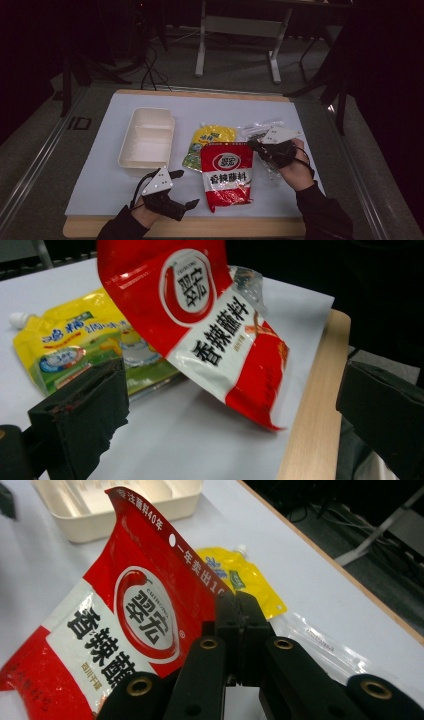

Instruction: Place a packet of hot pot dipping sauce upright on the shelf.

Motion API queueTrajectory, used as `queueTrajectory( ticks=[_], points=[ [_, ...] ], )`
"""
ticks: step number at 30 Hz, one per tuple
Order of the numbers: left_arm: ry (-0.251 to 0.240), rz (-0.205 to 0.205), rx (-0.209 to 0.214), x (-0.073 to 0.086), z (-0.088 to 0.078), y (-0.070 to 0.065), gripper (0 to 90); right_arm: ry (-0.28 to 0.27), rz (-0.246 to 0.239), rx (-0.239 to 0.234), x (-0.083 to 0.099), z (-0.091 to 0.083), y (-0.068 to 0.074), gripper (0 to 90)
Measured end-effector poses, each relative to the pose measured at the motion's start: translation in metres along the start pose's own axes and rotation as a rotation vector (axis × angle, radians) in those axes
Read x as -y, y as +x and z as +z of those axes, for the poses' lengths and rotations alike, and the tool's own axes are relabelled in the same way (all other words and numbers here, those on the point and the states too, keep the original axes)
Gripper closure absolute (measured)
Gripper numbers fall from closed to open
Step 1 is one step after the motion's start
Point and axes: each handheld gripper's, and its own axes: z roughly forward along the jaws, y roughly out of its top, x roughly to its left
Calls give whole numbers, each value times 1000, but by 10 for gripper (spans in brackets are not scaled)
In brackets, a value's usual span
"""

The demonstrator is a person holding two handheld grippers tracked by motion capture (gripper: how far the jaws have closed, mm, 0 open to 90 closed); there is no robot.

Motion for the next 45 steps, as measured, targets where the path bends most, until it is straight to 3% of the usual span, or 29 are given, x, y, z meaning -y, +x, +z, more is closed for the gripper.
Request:
queueTrajectory(
  ticks=[8,13,18,22,25,27,30,34,35,37,38,40,45],
  points=[
    [0,24,7,-11,11,1,16,-28,-36,-4,-5,-12,12,900],
    [10,43,-10,-18,19,4,16,-41,-54,-10,-8,-16,20,900],
    [26,31,-22,-26,26,12,52,-56,-67,-21,-11,-21,26,900],
    [54,20,-79,-29,34,16,73,-68,-76,-20,-12,-22,28,900],
    [53,23,-99,-28,37,19,100,-74,-82,-25,-13,-24,30,900],
    [50,17,-89,-28,39,22,118,-77,-89,-24,-14,-27,32,900],
    [49,19,-56,-30,42,25,185,-84,-89,-28,-15,-29,33,900],
    [54,41,3,-32,45,26,427,-87,-94,-28,-18,-31,36,900],
    [59,37,31,-33,46,27,461,-87,-93,-34,-18,-31,36,900],
    [74,51,37,-34,46,27,555,-84,-96,-29,-19,-31,36,900],
    [74,41,60,-34,45,29,601,-81,-95,-29,-20,-32,36,900],
    [81,47,57,-35,43,31,720,-80,-94,-28,-20,-33,35,900],
    [107,67,76,-37,41,29,891,-81,-92,-33,-21,-34,36,900]
  ],
)
